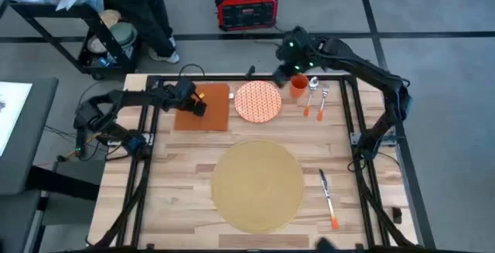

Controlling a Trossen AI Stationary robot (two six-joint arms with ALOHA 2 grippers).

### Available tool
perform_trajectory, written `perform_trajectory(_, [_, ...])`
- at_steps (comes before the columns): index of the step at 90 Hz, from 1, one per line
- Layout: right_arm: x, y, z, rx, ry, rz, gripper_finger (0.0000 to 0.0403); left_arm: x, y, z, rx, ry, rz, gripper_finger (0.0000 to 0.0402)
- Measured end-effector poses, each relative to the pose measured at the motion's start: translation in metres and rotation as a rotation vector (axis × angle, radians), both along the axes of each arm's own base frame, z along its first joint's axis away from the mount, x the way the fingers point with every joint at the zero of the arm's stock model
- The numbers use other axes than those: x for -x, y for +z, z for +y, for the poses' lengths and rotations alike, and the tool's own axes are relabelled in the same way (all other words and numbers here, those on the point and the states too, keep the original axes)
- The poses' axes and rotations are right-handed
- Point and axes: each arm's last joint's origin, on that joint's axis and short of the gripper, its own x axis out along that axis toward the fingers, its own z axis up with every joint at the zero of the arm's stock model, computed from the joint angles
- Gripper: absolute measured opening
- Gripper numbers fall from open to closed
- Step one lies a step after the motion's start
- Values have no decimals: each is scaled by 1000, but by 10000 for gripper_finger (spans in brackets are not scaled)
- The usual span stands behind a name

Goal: Set table place
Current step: Put the orange knife on the brown placemat

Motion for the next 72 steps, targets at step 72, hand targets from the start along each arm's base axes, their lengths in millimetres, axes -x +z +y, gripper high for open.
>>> perform_trajectory(72, [145,-112,184,-502,-374,-111,74,-34,86,-81,31,-499,-398,0])
